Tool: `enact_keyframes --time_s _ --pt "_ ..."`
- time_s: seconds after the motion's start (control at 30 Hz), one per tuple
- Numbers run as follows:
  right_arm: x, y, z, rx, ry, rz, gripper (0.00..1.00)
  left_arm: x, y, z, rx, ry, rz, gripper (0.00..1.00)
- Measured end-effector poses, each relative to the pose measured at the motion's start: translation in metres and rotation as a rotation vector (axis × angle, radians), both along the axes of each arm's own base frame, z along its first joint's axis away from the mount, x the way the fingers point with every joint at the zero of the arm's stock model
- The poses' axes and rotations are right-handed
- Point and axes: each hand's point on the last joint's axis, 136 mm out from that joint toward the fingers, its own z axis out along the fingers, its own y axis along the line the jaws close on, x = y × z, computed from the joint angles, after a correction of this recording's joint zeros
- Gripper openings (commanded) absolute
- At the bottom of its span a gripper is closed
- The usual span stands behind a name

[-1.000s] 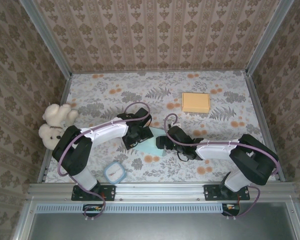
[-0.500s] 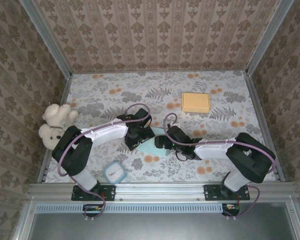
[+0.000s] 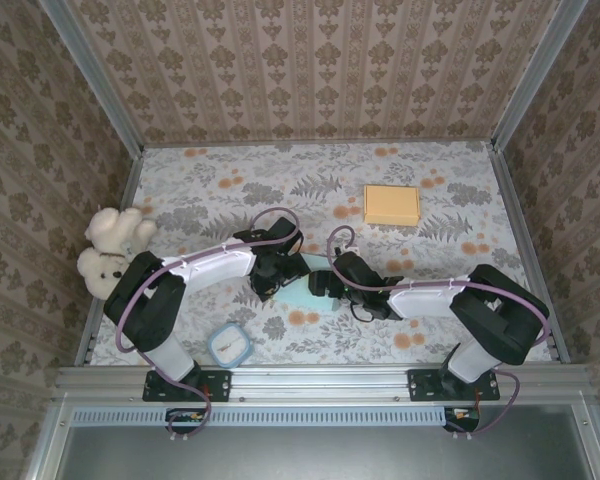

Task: Fold the paper box

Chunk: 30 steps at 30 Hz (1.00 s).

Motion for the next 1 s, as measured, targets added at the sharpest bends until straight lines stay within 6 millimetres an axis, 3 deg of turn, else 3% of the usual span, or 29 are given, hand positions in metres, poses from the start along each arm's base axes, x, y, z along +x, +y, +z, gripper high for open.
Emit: enact_keyframes --time_s 0.53,0.8,1.0 --pt "-0.028 -0.013 0.013 -0.022 0.01 0.03 0.87 0.003 -0.004 -0.001 -0.046 -0.017 0.001 0.9" --pt "-0.042 -0.011 0.037 0.014 -0.039 0.051 0.71 0.003 -0.004 -0.001 -0.052 -0.019 0.001 0.89" --pt "-0.054 -0.015 0.024 0.003 -0.004 0.056 0.66 0.003 -0.004 -0.002 -0.057 -0.021 0.004 0.89"
